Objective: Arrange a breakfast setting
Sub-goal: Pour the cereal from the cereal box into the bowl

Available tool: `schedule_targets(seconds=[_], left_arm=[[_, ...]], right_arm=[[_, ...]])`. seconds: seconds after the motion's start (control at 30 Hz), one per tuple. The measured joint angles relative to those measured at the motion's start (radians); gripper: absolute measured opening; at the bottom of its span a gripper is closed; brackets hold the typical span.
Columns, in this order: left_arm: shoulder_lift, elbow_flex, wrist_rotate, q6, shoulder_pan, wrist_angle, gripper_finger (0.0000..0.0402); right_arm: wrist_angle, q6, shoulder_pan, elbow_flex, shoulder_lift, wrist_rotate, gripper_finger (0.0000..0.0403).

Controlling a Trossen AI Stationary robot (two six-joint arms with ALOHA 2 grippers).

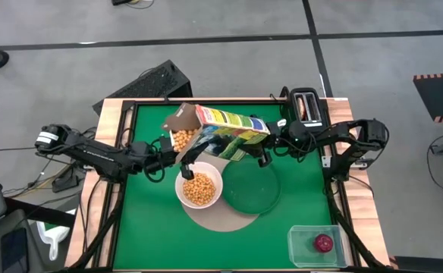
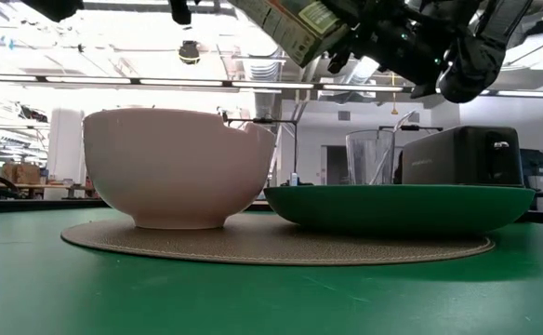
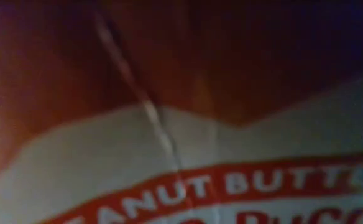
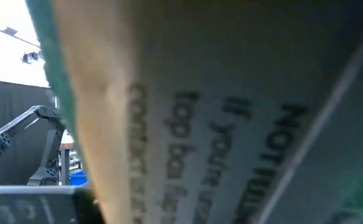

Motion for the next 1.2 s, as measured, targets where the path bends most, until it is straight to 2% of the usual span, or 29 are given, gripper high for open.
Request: schedule_targets(seconds=[0.23,0.33,0.57,0.73,0.87,1.07,1.2], left_arm=[[-0.004,0.0,-0.009,0.021,0.001,-0.013,0.0092],[-0.034,0.0,-0.01,0.028,0.001,-0.054,0.0091],[-0.195,-0.001,-0.013,0.016,0.0,-0.263,0.009],[-0.321,0.008,-0.023,0.013,0.0,-0.413,0.009],[-0.401,0.088,-0.138,0.021,0.003,-0.611,0.0089],[-0.445,0.204,-0.269,0.009,0.001,-0.904,0.009],[-0.459,0.276,-0.421,-0.033,0.002,-1.071,0.0091]], right_arm=[[-0.048,0.031,-0.02,0.001,-0.01,-0.001,0.0291],[-0.055,0.034,-0.039,-0.003,-0.017,-0.05,0.0302],[-0.163,0.054,-0.099,-0.035,-0.123,-0.113,0.0304],[-0.35,-0.024,-0.124,-0.048,-0.24,-0.136,0.0305],[-0.482,-0.087,-0.12,-0.049,-0.33,-0.143,0.0305],[-0.683,-0.153,-0.107,-0.05,-0.443,-0.138,0.0305],[-0.836,-0.206,-0.065,-0.05,-0.494,-0.138,0.0305]])
